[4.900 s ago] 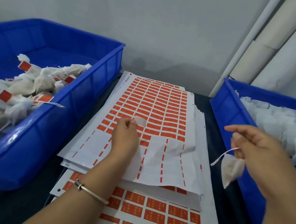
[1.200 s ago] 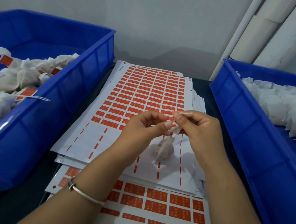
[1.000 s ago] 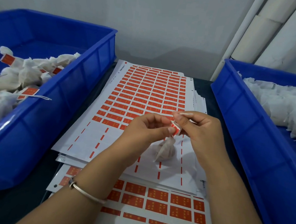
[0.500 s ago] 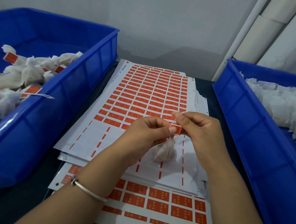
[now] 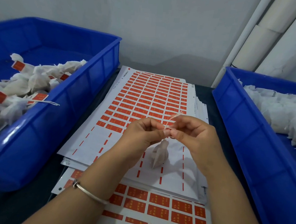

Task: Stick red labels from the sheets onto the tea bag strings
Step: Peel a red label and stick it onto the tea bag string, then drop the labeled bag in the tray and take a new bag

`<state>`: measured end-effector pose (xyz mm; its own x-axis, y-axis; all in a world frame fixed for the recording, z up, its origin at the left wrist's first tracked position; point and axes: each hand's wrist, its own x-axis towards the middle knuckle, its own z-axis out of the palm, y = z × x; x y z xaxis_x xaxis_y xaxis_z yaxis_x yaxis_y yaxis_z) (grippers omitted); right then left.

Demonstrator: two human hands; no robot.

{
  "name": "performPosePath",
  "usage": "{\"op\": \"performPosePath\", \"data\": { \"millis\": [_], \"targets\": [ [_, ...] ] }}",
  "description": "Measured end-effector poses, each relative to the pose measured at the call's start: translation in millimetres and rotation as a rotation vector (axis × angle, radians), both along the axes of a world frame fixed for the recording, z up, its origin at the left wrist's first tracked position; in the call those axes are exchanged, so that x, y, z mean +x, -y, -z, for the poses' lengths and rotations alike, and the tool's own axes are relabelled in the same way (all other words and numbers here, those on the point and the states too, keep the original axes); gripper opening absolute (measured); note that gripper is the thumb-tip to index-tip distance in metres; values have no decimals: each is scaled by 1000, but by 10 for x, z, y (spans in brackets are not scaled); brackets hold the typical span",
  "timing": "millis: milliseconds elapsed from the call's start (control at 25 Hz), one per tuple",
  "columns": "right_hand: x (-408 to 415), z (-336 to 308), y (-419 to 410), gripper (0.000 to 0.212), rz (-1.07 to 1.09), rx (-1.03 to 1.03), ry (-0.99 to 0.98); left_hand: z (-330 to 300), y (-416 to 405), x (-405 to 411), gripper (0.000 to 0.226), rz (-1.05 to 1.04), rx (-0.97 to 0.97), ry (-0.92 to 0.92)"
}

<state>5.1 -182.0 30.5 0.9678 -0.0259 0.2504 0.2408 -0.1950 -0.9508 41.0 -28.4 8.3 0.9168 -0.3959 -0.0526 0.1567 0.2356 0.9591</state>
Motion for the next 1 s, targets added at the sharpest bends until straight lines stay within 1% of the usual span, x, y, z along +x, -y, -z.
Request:
{"op": "performPosePath", "data": {
  "millis": [40,120,200,280,360,440,520,640,720,840,920,1000],
  "targets": [
    [7,0,5,27,19,11,-6,-1,-7,12,16,2,-3,-9],
    [18,3,2,33,55,29,-23,-30,-15,14,7,7,16,-6],
    [12,2,-40,36,88,-17,-15,-60,-21,20,1,-26,122,59],
    [-3,-21,-101,38,128,-112,25,-127,-37,36,5,-64,311,166],
    [-15,-67,-194,41,165,-136,70,-246,-71,45,11,-96,476,249],
    [-12,-138,-314,43,210,-100,112,-415,-148,51,14,-145,574,318],
    [9,-207,-437,43,272,-57,126,-626,-291,65,13,-239,597,384],
    [21,-229,-554,41,279,26,27,-1012,-633,131,12,-463,567,469],
    [-5,-184,-625,38,235,9,-60,-1292,-961,191,14,-586,632,565],
    [-70,-36,-726,37,183,-57,-151,-1594,-1485,257,18,-696,791,652],
    [-122,37,-794,30,149,-82,-207,-1682,-1835,259,21,-766,916,645],
    [-165,80,-842,23,113,-90,-258,-1671,-2138,265,26,-810,1107,620]
  ]
}}
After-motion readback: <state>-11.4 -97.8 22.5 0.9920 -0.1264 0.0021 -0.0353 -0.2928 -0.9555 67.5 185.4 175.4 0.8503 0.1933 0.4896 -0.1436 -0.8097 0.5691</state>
